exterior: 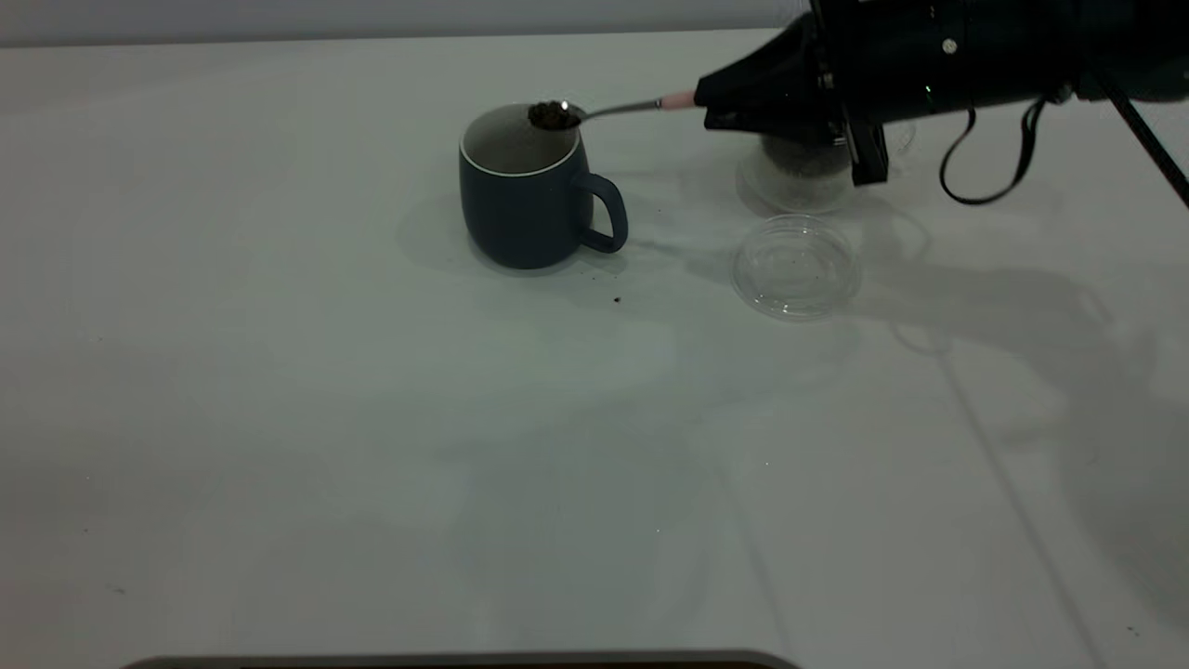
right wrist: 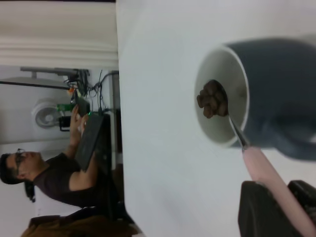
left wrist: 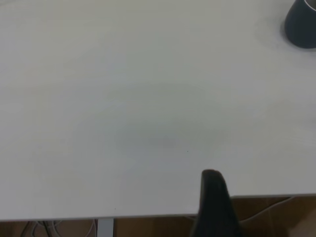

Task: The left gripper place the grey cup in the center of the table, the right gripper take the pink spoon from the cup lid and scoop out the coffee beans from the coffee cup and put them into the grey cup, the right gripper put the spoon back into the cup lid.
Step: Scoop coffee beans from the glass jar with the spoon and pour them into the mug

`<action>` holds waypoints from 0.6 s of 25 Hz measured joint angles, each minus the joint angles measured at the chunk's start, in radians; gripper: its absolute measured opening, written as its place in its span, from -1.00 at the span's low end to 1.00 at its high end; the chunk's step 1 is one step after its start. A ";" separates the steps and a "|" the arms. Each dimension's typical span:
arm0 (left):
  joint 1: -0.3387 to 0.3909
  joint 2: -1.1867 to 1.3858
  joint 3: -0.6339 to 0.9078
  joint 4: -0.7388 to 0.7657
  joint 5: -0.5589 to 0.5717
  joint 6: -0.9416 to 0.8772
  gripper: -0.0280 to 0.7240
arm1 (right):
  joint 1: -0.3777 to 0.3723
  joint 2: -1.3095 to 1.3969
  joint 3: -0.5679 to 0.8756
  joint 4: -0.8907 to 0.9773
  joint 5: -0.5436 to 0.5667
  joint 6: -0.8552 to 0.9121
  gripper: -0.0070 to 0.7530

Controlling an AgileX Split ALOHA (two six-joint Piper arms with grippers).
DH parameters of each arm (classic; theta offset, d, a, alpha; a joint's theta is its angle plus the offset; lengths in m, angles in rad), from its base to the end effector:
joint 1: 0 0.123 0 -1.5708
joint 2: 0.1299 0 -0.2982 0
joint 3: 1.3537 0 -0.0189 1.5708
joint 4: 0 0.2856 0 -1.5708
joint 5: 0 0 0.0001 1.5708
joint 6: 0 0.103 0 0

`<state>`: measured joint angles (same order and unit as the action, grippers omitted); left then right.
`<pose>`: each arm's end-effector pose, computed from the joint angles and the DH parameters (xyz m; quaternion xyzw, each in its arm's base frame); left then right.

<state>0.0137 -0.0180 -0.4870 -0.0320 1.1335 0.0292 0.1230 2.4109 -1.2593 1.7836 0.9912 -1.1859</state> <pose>0.0183 -0.0027 0.2783 0.0080 0.8703 -0.0054 0.4925 0.4306 0.1382 0.0106 0.0812 0.8307 0.5331 0.1385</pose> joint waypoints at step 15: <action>0.000 0.000 0.001 0.000 0.000 -0.003 0.58 | 0.049 0.000 -0.021 0.000 -0.123 -0.522 -0.70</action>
<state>0.0137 -0.0180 -0.4865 -0.0320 1.1335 0.0258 0.1716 2.4109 -1.2799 1.7836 0.8681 -1.7076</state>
